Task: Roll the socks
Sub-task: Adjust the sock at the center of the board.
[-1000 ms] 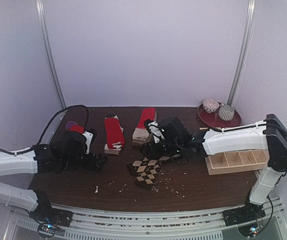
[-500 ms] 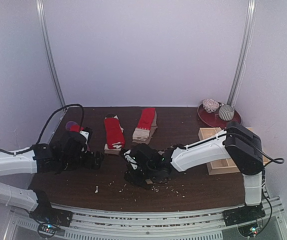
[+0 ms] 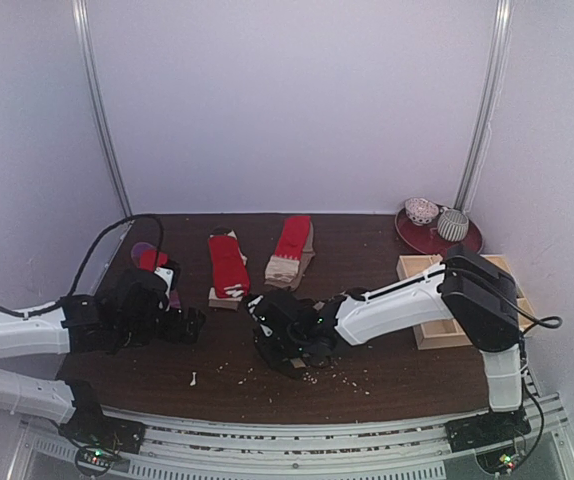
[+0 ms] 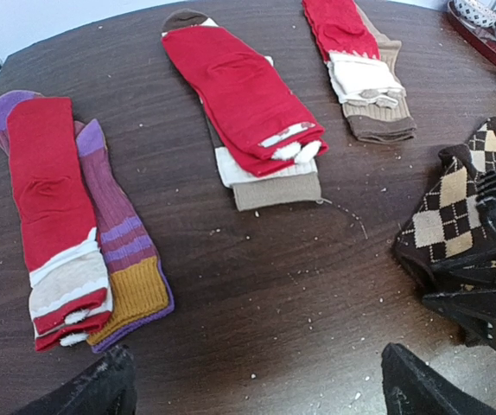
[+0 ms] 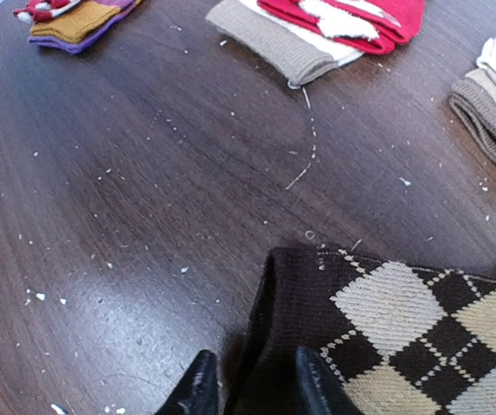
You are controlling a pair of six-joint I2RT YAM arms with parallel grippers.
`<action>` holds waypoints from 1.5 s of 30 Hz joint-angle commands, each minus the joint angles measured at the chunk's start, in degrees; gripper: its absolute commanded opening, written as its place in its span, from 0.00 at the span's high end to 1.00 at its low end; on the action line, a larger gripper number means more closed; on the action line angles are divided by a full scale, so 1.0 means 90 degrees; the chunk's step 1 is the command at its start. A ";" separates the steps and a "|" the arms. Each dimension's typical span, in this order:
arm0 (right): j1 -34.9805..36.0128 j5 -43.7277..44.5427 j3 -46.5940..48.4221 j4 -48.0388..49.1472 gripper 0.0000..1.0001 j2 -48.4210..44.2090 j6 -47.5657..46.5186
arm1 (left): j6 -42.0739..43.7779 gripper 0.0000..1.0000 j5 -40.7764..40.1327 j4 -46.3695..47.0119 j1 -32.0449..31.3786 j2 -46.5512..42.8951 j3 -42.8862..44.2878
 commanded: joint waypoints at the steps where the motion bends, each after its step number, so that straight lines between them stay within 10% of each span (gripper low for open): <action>1: 0.0034 -0.0026 0.0221 -0.0274 0.72 0.0228 -0.0082 | -0.0019 0.02 0.0108 0.0314 0.0023 -0.0037 -0.0104; 13: -0.0051 0.0370 0.0199 -0.0619 0.99 -0.0143 -0.0239 | -0.0021 0.02 0.0168 0.0334 0.0028 -0.0206 -0.0246; 45: -0.0001 -0.0378 -0.1439 -0.1446 1.00 -0.2651 -0.1603 | 0.0019 0.02 0.0412 0.0736 0.0029 0.0539 -0.0069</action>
